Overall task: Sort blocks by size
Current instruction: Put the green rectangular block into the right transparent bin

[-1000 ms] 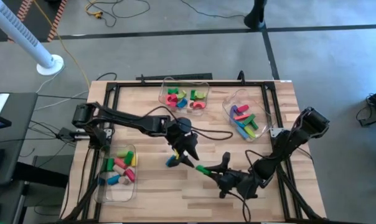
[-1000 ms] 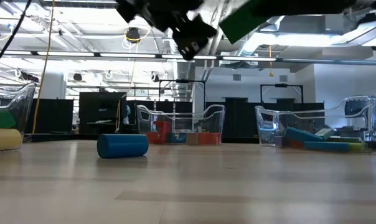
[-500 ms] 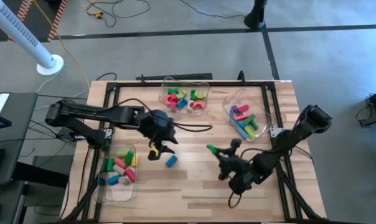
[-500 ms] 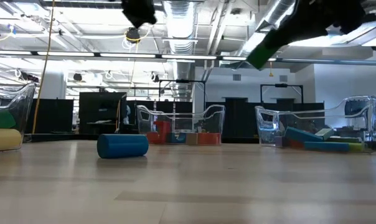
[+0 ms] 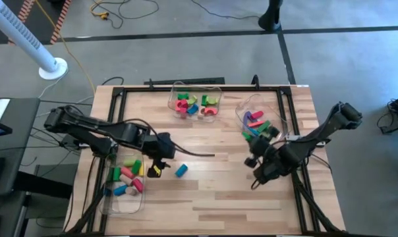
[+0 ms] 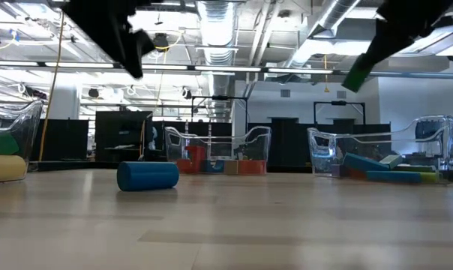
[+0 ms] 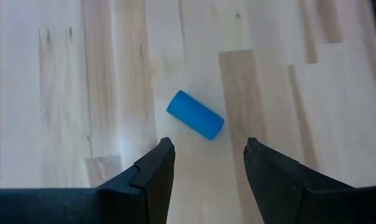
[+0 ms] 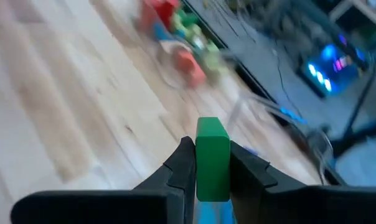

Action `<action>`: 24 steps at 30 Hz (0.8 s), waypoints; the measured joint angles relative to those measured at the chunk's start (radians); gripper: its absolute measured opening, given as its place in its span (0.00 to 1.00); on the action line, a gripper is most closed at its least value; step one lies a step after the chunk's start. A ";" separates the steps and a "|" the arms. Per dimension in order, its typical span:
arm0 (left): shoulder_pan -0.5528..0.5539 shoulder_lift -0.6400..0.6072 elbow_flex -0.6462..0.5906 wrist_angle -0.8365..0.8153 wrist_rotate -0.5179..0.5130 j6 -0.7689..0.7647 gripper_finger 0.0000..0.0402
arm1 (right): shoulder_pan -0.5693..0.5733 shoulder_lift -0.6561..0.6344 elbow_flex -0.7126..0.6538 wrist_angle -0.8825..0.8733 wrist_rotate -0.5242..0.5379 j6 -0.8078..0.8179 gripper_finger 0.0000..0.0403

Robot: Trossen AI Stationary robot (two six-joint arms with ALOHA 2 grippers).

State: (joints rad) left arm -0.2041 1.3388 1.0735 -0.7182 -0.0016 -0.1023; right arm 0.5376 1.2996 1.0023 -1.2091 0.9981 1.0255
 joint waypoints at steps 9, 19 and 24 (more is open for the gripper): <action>-0.004 0.000 -0.155 0.179 -0.008 -0.078 0.45 | -0.148 -0.020 -0.001 -0.067 -0.165 0.050 0.24; -0.048 0.000 -0.194 0.211 -0.010 -0.104 0.45 | -0.353 -0.020 -0.035 -0.047 -0.375 -0.015 0.24; -0.088 0.000 -0.194 0.216 -0.035 -0.105 0.45 | -0.451 -0.019 -0.063 0.028 -0.455 -0.137 0.24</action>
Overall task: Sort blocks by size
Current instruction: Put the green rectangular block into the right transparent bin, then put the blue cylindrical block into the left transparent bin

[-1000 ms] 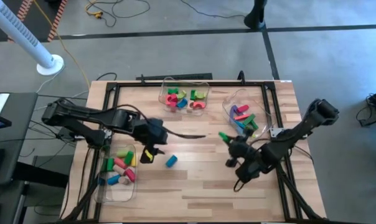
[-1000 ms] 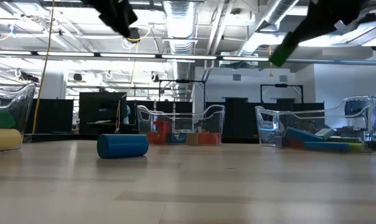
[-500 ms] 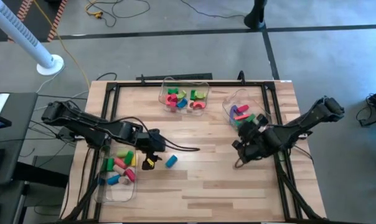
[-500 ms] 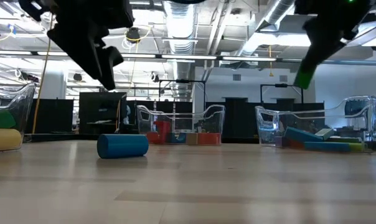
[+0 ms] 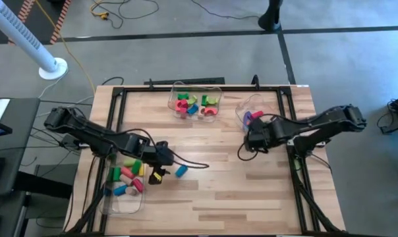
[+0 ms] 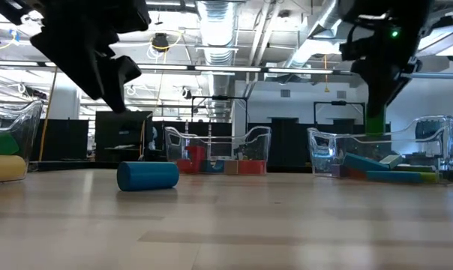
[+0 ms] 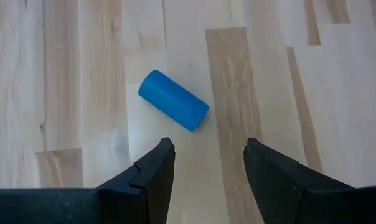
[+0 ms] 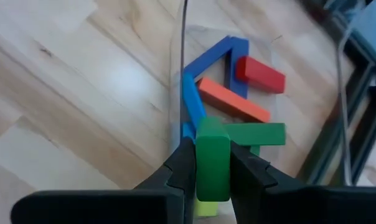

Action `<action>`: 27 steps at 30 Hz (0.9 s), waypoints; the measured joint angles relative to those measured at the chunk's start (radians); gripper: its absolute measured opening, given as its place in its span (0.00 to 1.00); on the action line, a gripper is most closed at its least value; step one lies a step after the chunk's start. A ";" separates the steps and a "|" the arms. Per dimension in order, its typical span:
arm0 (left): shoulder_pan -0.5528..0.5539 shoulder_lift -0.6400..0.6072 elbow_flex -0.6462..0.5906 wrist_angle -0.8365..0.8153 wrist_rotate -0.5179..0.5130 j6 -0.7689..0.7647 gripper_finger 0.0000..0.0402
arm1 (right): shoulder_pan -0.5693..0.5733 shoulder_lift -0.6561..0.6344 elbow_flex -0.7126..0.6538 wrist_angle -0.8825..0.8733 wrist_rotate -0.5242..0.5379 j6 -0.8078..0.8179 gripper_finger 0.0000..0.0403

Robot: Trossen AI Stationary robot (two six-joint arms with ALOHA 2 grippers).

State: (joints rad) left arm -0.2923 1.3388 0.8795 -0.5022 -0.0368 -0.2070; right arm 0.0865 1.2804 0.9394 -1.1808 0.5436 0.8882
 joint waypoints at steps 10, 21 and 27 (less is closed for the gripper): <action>-0.066 0.000 0.000 -0.001 -0.032 -0.019 0.45 | -0.216 0.000 -0.028 0.021 -0.112 -0.186 0.25; -0.143 0.000 0.000 -0.001 -0.080 -0.037 0.45 | -0.250 0.000 -0.028 0.057 -0.123 -0.268 0.49; -0.170 0.000 0.000 -0.001 -0.143 -0.044 0.45 | -0.242 -0.009 -0.025 0.057 -0.096 -0.251 0.63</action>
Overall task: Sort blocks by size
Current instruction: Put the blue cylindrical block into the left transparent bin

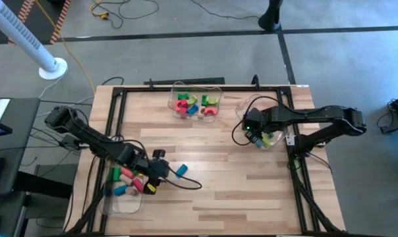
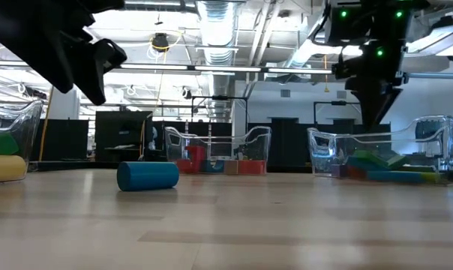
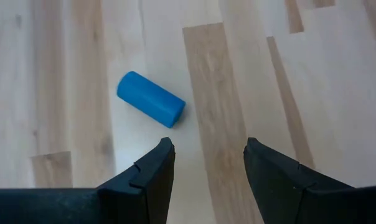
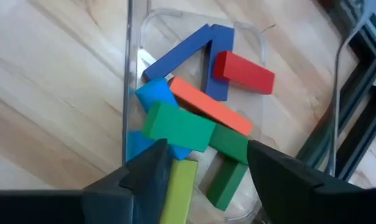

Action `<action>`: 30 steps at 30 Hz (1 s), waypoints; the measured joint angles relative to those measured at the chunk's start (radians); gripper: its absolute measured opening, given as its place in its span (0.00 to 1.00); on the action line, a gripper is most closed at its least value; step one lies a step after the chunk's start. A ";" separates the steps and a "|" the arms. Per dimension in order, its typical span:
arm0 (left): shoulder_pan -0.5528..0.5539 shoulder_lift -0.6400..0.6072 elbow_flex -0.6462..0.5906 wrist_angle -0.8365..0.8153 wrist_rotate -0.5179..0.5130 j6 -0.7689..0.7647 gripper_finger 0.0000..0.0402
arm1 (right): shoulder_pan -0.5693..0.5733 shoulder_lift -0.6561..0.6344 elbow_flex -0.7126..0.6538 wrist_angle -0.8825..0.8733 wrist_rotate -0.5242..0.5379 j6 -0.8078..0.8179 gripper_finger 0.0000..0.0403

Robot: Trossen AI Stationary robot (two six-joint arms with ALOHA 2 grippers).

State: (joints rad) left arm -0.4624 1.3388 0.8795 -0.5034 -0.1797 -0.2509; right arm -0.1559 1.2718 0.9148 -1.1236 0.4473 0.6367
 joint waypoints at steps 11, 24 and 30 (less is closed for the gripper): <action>-0.032 0.000 0.000 0.000 -0.114 -0.025 0.45 | 0.182 -0.019 0.117 0.180 0.044 -0.098 0.63; -0.077 -0.041 0.000 0.002 -0.168 -0.063 0.45 | 0.381 0.332 0.092 0.996 -0.203 -0.621 0.63; -0.094 -0.107 0.000 0.000 -0.188 -0.088 0.45 | 0.342 0.517 0.164 1.123 -0.297 -0.719 0.63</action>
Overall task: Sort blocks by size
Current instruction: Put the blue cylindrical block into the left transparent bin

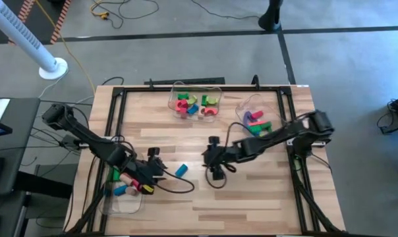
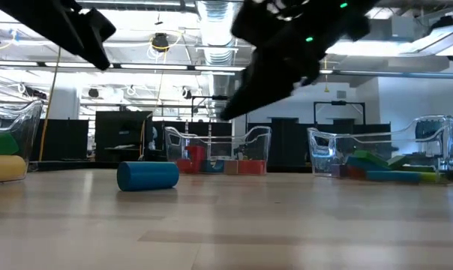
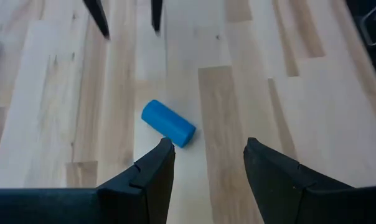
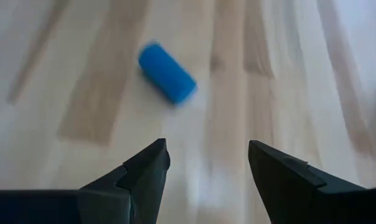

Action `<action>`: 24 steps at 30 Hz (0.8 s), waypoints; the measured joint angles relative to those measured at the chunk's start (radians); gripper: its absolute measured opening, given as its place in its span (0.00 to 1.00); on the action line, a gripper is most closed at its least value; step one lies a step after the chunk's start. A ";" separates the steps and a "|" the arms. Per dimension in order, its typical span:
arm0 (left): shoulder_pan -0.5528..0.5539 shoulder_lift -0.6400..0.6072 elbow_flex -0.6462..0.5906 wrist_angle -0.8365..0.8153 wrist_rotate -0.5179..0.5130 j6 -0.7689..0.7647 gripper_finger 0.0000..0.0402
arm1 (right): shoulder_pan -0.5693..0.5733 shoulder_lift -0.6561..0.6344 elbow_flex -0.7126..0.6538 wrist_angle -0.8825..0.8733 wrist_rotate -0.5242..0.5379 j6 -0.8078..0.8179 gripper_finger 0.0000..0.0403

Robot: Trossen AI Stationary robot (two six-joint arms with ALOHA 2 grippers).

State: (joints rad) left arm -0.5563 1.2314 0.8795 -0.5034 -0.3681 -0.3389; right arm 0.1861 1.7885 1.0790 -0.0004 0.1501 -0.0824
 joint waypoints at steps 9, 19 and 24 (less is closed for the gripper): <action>-0.039 -0.003 0.000 -0.002 -0.017 -0.014 0.45 | -0.036 0.205 0.163 0.056 -0.179 -0.098 0.63; -0.048 -0.003 0.000 -0.006 -0.020 -0.021 0.45 | -0.063 0.262 0.233 0.057 -0.229 -0.163 0.63; -0.047 -0.003 0.000 -0.002 -0.023 -0.021 0.45 | -0.077 0.264 0.232 0.070 -0.256 -0.165 0.63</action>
State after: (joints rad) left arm -0.6037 1.2285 0.8795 -0.5056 -0.3907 -0.3599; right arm 0.1092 2.0524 1.3106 0.0699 -0.1055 -0.2471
